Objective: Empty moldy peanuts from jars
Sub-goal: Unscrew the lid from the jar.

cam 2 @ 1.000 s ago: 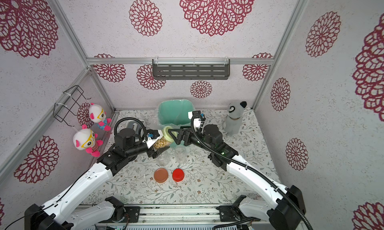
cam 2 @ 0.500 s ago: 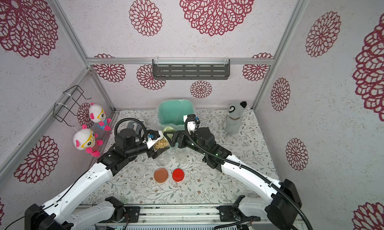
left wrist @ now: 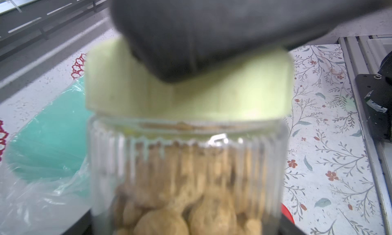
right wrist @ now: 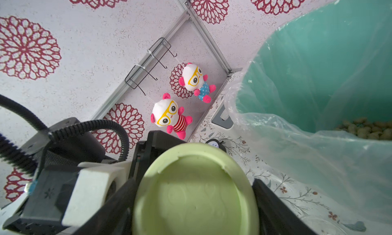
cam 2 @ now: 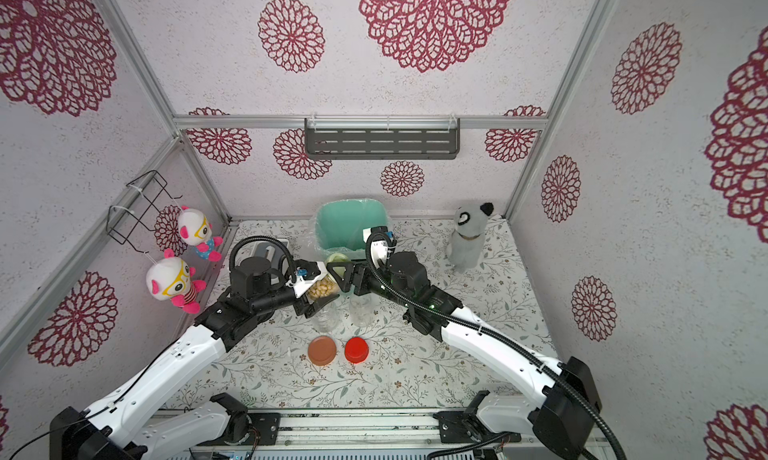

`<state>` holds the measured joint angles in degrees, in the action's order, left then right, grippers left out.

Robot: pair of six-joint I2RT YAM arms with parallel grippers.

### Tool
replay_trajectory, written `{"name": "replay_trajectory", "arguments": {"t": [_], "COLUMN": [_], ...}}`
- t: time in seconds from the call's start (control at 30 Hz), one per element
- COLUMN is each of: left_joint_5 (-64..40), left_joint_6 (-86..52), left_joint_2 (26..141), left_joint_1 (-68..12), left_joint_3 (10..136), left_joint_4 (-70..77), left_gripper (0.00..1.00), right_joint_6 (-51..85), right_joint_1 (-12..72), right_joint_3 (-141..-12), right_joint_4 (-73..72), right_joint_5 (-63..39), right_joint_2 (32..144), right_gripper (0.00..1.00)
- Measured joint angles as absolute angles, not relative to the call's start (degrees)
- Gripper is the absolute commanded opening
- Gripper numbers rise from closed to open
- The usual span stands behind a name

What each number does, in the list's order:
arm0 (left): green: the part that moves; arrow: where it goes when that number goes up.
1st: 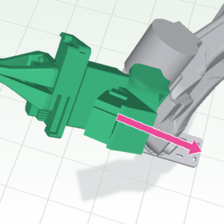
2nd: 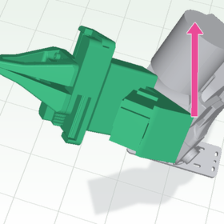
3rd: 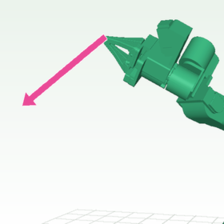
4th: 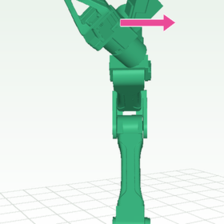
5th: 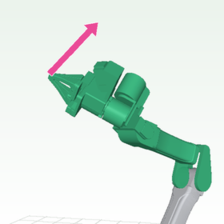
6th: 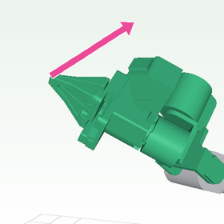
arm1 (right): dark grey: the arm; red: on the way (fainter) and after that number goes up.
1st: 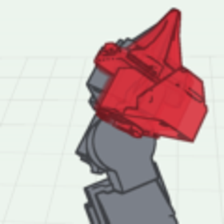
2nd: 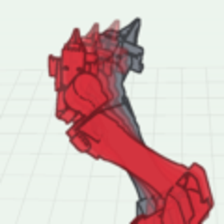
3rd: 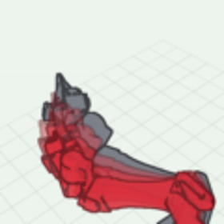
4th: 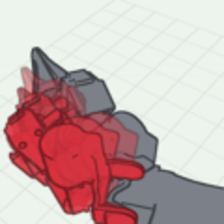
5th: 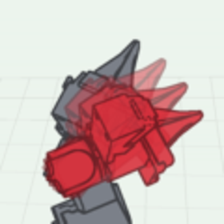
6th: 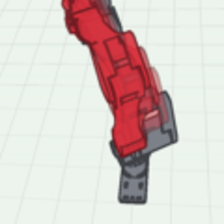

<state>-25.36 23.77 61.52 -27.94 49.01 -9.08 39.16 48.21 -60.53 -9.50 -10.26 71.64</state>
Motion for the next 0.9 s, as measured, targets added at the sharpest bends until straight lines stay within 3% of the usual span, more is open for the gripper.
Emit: {"name": "replay_trajectory", "arguments": {"t": [0.33, 0.47, 0.5, 0.53, 0.9], "left_joint_5": [-27.62, -30.28, -30.85, -31.44, -36.8], "left_joint_6": [23.53, 23.35, 23.46, 23.62, 25.32], "left_joint_2": [61.71, 63.13, 63.48, 63.81, 64.64], "left_joint_1": [-27.97, -27.97, -27.97, -27.97, -27.97], "left_joint_3": [49.01, 50.24, 50.57, 50.85, 53.19], "left_joint_4": [-9.34, -11.27, -11.86, -12.34, -16.03], "left_gripper": [0.0, 0.0, 0.0, 0.0, 0.0], "right_joint_6": [35.94, 33.85, 33.26, 32.23, 14.76], "right_joint_1": [46.39, 43.97, 43.42, 42.72, 39.11], "right_joint_3": [-60.6, -59.42, -59.11, -58.83, -60.93], "right_joint_4": [-7.79, -7.9, -7.9, -7.92, -3.84], "right_joint_5": [-14.5, -19.92, -21.19, -22.92, -36.16], "right_joint_2": [70.78, 70.17, 70.0, 69.84, 69.67], "right_gripper": [0.56, 0.34, 0.24, 0.01, 0.0]}}
